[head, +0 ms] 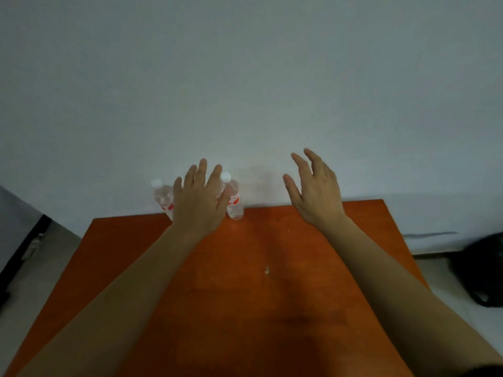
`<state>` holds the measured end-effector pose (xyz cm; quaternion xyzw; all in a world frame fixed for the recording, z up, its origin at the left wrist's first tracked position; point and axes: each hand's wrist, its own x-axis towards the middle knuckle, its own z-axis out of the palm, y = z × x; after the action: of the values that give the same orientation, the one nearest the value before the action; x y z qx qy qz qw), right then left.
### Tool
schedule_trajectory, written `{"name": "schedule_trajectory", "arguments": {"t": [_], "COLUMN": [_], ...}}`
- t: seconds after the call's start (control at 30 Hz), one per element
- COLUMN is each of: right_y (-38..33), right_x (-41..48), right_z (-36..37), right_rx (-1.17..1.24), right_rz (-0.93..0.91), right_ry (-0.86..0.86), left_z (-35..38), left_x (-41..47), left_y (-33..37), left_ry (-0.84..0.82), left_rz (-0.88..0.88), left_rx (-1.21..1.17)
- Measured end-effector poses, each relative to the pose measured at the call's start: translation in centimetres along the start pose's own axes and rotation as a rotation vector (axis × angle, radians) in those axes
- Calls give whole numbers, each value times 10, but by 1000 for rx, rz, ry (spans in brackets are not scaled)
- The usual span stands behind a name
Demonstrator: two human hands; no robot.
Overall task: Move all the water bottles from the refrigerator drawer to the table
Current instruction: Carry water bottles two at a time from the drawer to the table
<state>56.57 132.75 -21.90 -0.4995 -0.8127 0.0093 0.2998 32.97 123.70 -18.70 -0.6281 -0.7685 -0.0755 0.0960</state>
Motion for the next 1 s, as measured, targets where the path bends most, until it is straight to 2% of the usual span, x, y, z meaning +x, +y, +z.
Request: {"name": "schedule_trajectory", "arguments": {"t": [0.27, 0.53, 0.63, 0.8, 1.0], "right_y": [15, -1, -9, -22, -38], "right_x": [-80, -226, -291, -408, -558], "right_z": [-101, -186, -227, -300, -379], "right_rx": [-261, -562, -631, -737, -829], "right_rz": [166, 593, 704, 874, 1073], "right_ry": [114, 122, 112, 191, 268], "left_z": [-42, -60, -69, -100, -134], "left_x": [-17, -87, -128, -219, -357], "left_y": [66, 150, 201, 289, 388], "left_ry": [54, 62, 29, 15, 55], "left_rz": [290, 681, 822, 1066, 1336], "left_rx": [-44, -271, -370, -499, -559]}}
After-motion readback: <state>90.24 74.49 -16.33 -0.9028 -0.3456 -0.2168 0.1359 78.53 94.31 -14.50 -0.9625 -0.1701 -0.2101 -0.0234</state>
